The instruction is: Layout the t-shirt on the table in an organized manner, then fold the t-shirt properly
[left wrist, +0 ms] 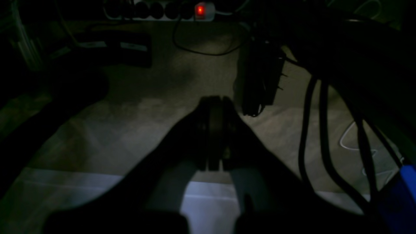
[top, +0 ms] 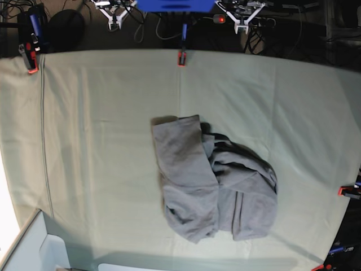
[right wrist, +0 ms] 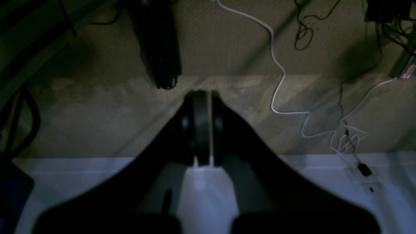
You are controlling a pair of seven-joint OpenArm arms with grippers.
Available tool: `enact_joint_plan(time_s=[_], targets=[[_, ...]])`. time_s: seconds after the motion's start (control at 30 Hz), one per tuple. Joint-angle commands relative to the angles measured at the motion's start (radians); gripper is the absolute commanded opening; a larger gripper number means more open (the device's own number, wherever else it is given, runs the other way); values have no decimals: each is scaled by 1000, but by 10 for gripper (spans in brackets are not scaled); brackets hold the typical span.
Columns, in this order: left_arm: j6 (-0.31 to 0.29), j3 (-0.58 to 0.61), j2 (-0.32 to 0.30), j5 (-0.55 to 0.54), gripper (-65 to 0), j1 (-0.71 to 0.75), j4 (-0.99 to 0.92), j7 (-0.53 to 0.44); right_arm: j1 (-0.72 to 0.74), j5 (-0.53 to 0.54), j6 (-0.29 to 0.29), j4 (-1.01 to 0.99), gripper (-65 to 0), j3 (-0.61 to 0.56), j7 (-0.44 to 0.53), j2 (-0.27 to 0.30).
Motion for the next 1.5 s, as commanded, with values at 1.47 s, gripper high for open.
enact_joint_plan(time_s=[1.47], targets=[[10,-8,-155,-197,-650,760,1298,2,-731,4,20,1236,-650,11,-8,65]])
